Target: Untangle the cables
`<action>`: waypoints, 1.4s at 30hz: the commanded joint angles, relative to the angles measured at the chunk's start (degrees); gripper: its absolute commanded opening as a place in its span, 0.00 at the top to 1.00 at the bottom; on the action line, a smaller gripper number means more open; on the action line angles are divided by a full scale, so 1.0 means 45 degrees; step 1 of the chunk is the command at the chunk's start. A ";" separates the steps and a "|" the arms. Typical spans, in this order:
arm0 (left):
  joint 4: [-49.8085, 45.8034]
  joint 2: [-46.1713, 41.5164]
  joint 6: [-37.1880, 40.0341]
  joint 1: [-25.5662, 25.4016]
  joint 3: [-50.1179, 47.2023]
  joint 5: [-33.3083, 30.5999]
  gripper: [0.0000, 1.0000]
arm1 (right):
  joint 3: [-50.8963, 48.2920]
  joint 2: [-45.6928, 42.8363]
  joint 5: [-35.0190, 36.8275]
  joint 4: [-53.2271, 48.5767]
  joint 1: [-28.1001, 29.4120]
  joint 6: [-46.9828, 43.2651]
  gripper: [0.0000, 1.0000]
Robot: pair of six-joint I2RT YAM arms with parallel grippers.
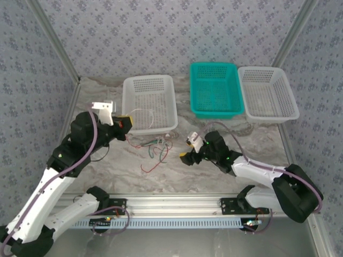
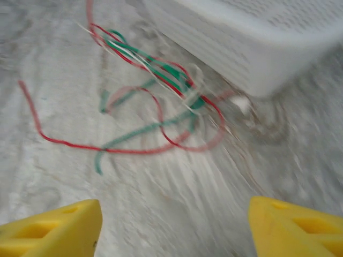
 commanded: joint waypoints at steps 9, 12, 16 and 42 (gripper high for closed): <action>0.2388 -0.0317 -0.0573 0.0063 0.0788 0.2579 1.00 | 0.4152 0.4988 -0.0249 0.2805 0.1965 -0.3492 0.22; 0.2384 -0.0256 -0.0630 0.0054 0.1176 0.2822 1.00 | 0.4999 0.6296 -0.0801 0.3010 0.2064 -0.3494 0.25; 0.2377 -0.0536 -0.0590 0.0064 0.1272 0.2640 1.00 | 0.5816 0.7676 -0.0822 0.2907 0.2152 -0.3388 0.46; -0.4497 -0.1839 0.1994 -0.0043 0.4946 -0.9856 1.00 | -0.0060 0.0757 0.4864 -0.1155 -0.0830 0.2654 1.00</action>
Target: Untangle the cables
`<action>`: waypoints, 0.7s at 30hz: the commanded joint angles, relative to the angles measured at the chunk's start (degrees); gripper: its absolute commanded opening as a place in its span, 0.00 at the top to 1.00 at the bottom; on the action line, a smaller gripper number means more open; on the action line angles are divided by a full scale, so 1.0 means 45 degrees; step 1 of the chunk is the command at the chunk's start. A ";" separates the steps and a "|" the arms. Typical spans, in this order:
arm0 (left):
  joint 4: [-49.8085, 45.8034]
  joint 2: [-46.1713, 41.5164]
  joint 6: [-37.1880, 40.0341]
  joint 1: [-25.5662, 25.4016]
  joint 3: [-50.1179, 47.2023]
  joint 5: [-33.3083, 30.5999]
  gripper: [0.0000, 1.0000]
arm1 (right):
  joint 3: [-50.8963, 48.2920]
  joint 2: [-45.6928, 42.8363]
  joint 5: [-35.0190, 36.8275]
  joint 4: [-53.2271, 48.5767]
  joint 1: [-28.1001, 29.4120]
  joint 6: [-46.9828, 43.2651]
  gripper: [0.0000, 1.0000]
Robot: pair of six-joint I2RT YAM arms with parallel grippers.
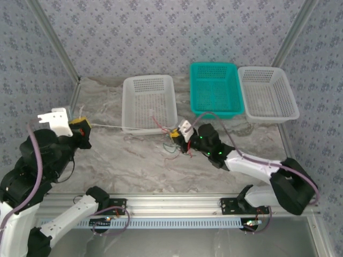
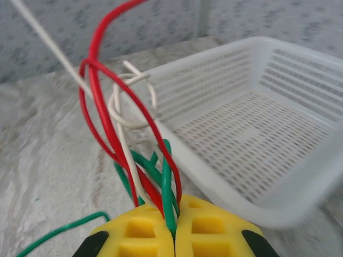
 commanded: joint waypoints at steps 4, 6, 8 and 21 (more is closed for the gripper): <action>0.1895 -0.0688 0.0001 0.0168 -0.0893 -0.2508 1.00 | -0.1515 -0.0633 0.2936 -0.4017 -0.1349 0.2076 1.00; 0.2670 -0.0707 -0.0594 0.0168 -0.2313 -0.0963 1.00 | -0.1310 -0.1007 0.2403 -0.4180 -0.1345 0.2192 1.00; 0.2895 -0.0379 -0.1637 0.0191 -0.3688 0.0222 1.00 | -0.0977 -0.1547 0.1840 -0.4496 -0.1401 0.2324 1.00; 0.8927 -0.0585 -0.4158 0.0212 -1.1553 0.4822 0.64 | -0.0542 -0.5556 -0.2686 -0.7211 -0.1581 -0.0889 1.00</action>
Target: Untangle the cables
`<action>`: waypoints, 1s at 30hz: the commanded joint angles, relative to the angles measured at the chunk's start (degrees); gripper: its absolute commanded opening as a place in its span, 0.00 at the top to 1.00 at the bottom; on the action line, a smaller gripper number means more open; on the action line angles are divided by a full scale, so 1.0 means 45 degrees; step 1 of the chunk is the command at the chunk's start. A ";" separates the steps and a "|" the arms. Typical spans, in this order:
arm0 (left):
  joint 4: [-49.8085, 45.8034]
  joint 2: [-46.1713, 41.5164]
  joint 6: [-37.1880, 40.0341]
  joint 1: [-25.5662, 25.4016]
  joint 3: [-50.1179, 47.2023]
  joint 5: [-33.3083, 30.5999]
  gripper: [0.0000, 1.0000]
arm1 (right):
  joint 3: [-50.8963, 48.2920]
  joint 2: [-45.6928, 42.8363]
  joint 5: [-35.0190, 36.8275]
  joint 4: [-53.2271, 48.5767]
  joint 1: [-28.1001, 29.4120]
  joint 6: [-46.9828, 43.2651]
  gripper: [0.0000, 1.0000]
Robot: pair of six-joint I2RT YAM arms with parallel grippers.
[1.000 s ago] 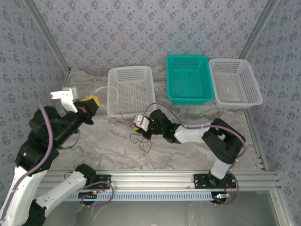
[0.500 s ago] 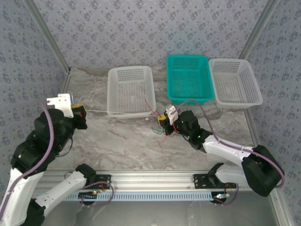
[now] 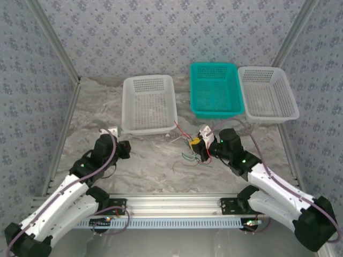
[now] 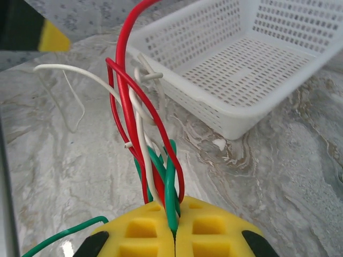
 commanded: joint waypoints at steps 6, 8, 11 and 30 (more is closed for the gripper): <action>0.1285 -0.2006 0.1914 0.0053 0.0901 0.1274 0.27 | 0.0592 0.0224 0.0280 -0.1259 0.0034 -0.0802 1.00; 0.1205 -0.2097 0.3291 0.0052 0.1607 0.2329 0.26 | 0.0748 0.0418 0.0410 -0.1359 0.0031 -0.0845 1.00; 0.1147 -0.1600 0.4839 -0.0043 0.2590 0.4518 0.25 | 0.0905 0.0595 0.0535 -0.1423 0.0034 -0.0817 1.00; 0.4284 0.7469 0.7808 -0.4194 0.4756 0.4648 0.56 | 0.1282 0.0779 0.0375 -0.1481 0.0247 -0.0636 1.00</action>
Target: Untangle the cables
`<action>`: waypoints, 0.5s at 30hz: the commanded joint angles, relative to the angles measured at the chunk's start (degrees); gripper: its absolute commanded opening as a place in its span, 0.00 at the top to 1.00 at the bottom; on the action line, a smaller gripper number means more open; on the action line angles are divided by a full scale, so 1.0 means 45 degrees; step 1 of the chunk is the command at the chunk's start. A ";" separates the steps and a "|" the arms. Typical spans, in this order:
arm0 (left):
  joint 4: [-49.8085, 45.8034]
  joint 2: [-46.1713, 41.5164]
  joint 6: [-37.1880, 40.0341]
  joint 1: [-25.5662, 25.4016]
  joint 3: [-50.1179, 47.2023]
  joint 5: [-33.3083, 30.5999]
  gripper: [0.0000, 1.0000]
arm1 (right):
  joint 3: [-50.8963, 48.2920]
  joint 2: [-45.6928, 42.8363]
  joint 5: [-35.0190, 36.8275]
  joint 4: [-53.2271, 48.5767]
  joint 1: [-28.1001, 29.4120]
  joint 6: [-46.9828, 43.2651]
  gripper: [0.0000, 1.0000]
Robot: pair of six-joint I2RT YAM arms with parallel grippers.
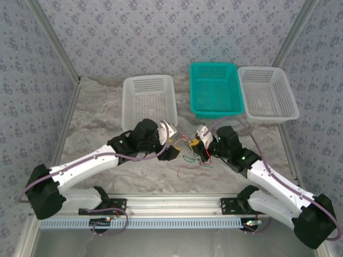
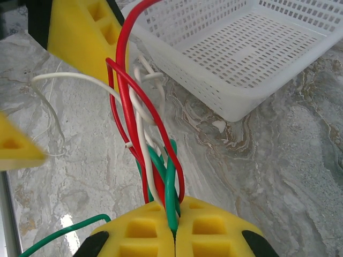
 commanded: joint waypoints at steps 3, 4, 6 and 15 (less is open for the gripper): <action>0.1803 -0.0052 -0.0238 -0.0024 0.0061 0.0017 1.00 | 0.0401 0.0087 0.0584 -0.0070 0.0136 -0.0001 1.00; 0.1942 -0.0224 -0.0430 -0.0020 -0.0003 0.0003 1.00 | 0.0355 0.0158 0.0969 -0.0026 0.0142 0.0068 0.99; 0.2172 -0.0765 -0.0900 -0.0021 -0.0039 -0.0205 1.00 | 0.0263 0.0403 0.1968 0.0023 0.0142 0.0445 0.92; 0.1809 -0.3561 -0.3035 0.0553 0.0736 -0.1718 1.00 | -0.0076 0.2688 0.4675 -0.0154 -0.0067 0.1840 0.91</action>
